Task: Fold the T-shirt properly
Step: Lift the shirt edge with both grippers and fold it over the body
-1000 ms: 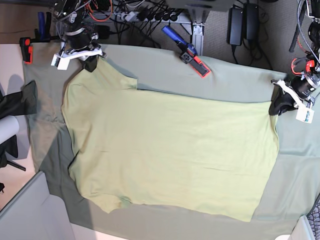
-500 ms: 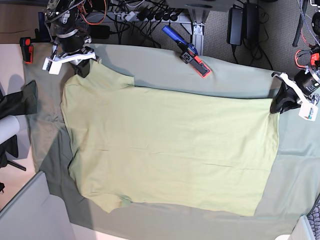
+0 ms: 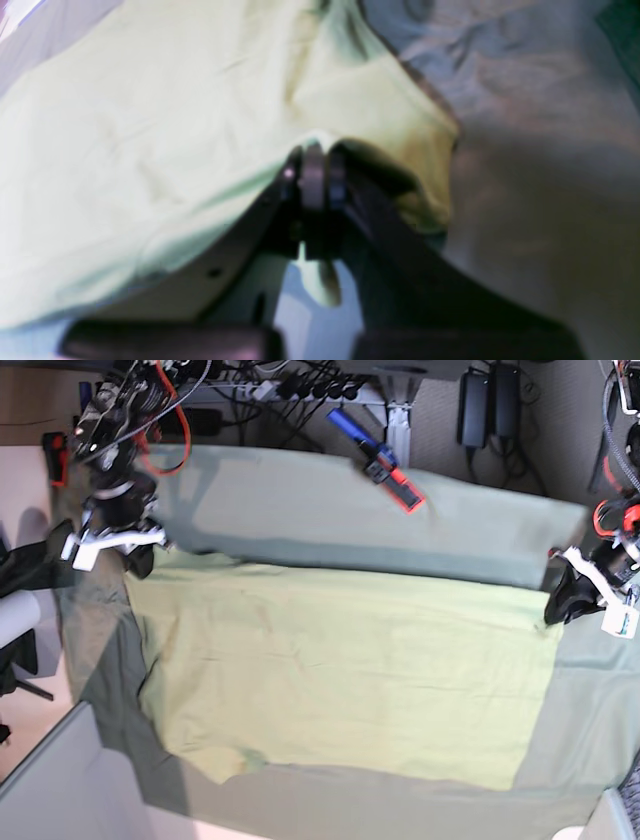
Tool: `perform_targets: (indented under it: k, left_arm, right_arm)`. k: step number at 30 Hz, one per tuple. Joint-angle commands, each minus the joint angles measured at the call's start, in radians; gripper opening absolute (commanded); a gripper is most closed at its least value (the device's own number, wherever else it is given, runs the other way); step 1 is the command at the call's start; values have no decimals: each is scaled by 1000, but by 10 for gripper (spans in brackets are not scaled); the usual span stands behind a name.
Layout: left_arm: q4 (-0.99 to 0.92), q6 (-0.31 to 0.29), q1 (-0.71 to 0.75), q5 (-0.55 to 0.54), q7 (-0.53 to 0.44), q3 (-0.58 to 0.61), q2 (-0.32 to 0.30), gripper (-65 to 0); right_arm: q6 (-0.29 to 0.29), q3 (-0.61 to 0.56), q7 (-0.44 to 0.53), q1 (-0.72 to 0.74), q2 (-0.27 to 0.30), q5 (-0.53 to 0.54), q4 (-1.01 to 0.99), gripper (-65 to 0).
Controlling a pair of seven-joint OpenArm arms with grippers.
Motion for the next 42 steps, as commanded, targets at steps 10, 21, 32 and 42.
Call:
perform_targets:
  k: [10,21,32,42]
  left_arm:
    - [-19,-9,-102,-22,-33,-6,-14,-650]
    - [-140,-9,-235,27,-80,55,-13,-650]
    - [-354,-9,-364,29,-109,75,-13,-650]
    - [-361,-9,-364,-18,-102,75,-13,-318]
  right_arm:
    - [13,0,27,182,48,8,-120,-650]
    - [35,-97,27,295,48,-57,-201,-650]
    - [35,-215,87,385,48,-187,-291,-650]
    - [35,-215,109,401,47,-191,-333,-348]
